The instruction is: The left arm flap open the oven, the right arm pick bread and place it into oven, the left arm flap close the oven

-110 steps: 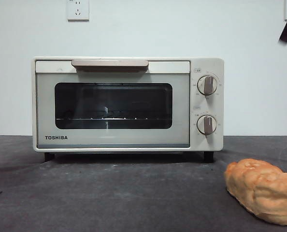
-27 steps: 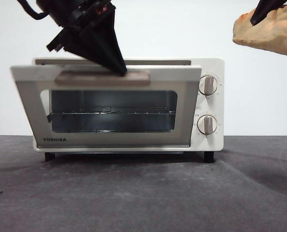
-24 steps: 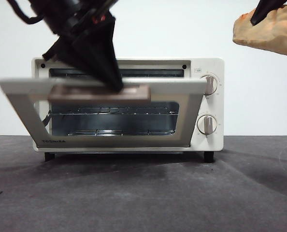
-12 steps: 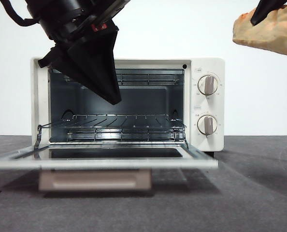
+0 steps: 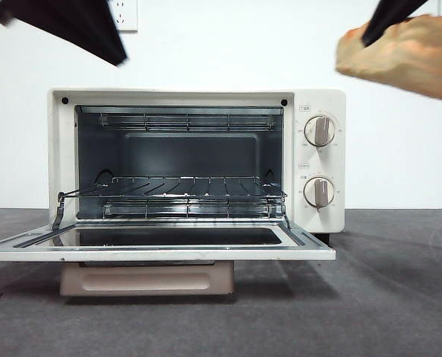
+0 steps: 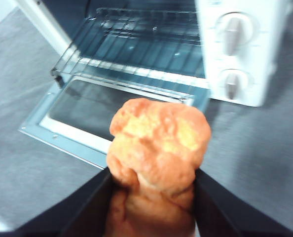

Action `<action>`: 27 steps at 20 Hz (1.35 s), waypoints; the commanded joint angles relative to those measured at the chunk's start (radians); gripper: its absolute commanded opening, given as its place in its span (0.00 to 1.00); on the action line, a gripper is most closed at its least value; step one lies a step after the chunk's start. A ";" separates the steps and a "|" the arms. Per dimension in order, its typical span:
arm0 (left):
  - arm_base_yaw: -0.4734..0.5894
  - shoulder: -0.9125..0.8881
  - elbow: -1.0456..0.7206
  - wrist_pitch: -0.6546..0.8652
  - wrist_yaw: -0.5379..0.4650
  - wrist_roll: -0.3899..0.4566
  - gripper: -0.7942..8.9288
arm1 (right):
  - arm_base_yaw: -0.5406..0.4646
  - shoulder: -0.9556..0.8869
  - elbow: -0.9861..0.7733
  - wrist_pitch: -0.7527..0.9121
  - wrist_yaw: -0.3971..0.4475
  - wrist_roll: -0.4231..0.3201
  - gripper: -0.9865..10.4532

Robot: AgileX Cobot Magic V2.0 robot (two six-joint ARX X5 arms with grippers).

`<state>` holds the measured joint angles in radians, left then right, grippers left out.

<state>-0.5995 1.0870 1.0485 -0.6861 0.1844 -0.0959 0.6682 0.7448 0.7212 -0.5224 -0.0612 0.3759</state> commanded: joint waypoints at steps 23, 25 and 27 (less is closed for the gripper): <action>0.064 -0.429 -0.175 -0.203 -0.002 0.006 0.10 | 0.140 0.937 0.460 0.452 0.151 0.151 0.28; 0.064 -0.428 -0.175 -0.212 -0.002 0.012 0.10 | 0.140 0.965 0.461 0.507 0.209 0.175 0.28; 0.064 -0.429 -0.175 -0.214 -0.002 0.014 0.10 | 0.140 0.987 0.461 0.540 0.267 0.184 0.28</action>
<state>-0.5323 0.6540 0.8677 -0.9043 0.1825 -0.0921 0.7982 1.7126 1.1610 0.0071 0.1989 0.5377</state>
